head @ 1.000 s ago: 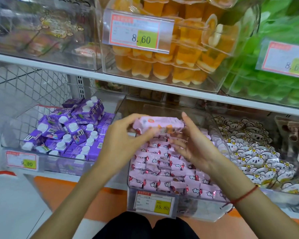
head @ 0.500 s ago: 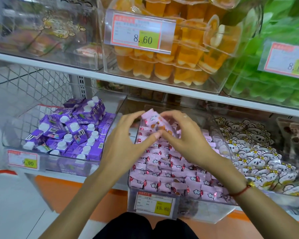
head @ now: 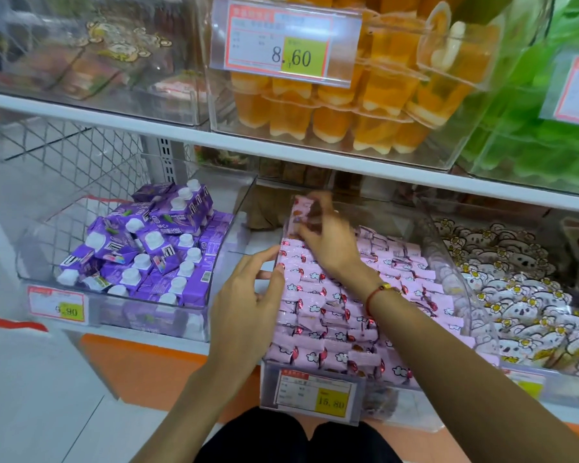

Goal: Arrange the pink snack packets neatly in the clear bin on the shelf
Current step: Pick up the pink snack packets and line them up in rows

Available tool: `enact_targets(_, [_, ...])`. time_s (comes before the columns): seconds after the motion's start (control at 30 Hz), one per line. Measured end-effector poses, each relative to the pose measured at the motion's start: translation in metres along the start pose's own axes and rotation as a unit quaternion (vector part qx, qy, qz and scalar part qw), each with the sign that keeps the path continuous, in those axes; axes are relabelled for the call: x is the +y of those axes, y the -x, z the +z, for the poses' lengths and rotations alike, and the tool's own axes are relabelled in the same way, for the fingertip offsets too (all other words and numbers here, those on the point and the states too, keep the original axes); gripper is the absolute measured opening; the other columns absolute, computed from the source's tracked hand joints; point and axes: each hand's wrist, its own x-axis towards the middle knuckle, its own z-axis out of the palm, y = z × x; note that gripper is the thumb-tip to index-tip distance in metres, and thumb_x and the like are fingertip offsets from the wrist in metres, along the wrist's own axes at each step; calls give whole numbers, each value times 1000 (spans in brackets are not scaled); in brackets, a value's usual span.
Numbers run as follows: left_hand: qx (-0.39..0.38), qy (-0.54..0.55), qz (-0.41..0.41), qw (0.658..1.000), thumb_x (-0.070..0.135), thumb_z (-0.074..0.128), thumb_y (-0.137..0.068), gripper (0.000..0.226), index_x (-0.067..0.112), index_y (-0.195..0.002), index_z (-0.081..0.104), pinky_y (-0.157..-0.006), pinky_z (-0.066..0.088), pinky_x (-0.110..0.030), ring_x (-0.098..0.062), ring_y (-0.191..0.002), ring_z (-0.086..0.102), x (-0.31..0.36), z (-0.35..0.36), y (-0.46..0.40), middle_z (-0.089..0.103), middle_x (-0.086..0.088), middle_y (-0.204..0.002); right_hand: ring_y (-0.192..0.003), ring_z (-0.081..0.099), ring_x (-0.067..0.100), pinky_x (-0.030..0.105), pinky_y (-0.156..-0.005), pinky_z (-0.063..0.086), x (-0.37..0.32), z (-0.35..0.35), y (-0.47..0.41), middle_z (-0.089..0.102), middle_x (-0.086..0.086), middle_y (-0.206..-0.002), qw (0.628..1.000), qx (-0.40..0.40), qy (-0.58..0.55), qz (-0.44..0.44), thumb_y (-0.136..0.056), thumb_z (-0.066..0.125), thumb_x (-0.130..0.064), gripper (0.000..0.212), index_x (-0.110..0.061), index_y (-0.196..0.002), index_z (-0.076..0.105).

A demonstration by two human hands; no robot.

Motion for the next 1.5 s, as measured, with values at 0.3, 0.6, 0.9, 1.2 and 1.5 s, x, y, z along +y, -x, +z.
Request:
enact_targets(0.3, [-31,11,-5,999,40,47,-89,22,50,-108,51,-82,53,-45,-7,-95,62,2,-3,0,63,11,-111,-110,54,30,30,-82,40,17,-11,-8,58,8,-122,962,-209,176,-13,-98,39,-42,39,-28,-131,55])
enact_targets(0.6, [-64,-191,148,968,19,61,-87,27,30,-112,64,-75,45,-24,-9,-88,59,36,-3,-81,66,7,-101,-114,49,29,34,-92,40,38,-50,38,56,10,-127,973,-106,204,-6,-98,40,-29,37,-16,-130,52])
enact_targets(0.9, [-267,-458,193,826,31,62,-88,29,24,-116,64,-90,46,-30,-22,-107,56,27,57,-143,60,-2,-122,-126,37,30,38,-103,32,44,-40,44,40,9,-144,958,-110,265,6,-100,26,-34,47,-27,-146,29])
enact_targets(1.2, [-220,-382,172,881,28,59,-92,21,16,-105,71,-86,50,-33,-22,-93,62,17,59,-141,68,-3,-109,-130,32,30,40,-103,31,43,-41,42,35,11,-146,952,-140,272,22,-99,25,-34,46,-29,-143,36])
enact_targets(1.5, [-90,-144,90,981,22,48,-97,15,9,-100,56,-76,54,-41,-30,-87,63,19,51,-132,65,-13,-97,-138,19,33,46,-111,19,29,-47,24,25,7,-152,931,-244,248,115,-98,23,-42,46,-34,-143,33])
